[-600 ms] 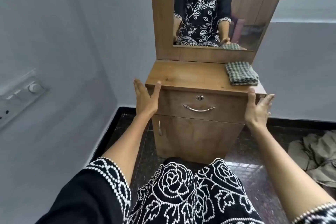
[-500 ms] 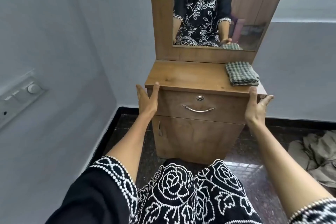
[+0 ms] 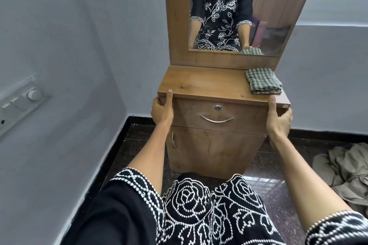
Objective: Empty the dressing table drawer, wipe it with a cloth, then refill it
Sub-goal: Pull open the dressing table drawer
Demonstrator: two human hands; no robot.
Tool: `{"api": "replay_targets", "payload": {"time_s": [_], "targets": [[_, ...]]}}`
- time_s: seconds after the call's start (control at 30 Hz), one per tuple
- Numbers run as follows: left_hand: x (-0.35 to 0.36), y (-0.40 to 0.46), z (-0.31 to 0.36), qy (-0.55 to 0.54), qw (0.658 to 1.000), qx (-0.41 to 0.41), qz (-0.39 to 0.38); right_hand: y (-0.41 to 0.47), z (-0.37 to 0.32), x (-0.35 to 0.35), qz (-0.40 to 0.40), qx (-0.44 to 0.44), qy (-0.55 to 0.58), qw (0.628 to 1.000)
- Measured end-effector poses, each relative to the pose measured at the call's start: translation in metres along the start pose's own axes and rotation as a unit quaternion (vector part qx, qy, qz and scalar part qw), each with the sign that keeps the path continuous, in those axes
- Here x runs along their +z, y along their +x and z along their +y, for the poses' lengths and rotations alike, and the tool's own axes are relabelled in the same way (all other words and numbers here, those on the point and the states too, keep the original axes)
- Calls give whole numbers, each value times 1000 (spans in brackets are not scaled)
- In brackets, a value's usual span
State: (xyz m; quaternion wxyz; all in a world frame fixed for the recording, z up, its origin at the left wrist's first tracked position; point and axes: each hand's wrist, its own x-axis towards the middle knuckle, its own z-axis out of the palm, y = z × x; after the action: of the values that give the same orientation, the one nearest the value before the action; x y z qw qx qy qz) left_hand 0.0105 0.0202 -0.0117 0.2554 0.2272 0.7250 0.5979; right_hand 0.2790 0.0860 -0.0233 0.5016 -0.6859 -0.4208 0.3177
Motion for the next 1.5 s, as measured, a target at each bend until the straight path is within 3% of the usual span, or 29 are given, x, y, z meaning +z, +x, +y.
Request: {"api": "replay_targets", "payload": {"time_s": [0.53, 1.5], "targets": [[-29, -16, -8, -5, 999, -4, 47, -20, 7, -26, 66, -7, 18, 998], [-91, -67, -24, 60, 998, -20, 26, -61, 36, -93, -47, 53, -9, 997]]}}
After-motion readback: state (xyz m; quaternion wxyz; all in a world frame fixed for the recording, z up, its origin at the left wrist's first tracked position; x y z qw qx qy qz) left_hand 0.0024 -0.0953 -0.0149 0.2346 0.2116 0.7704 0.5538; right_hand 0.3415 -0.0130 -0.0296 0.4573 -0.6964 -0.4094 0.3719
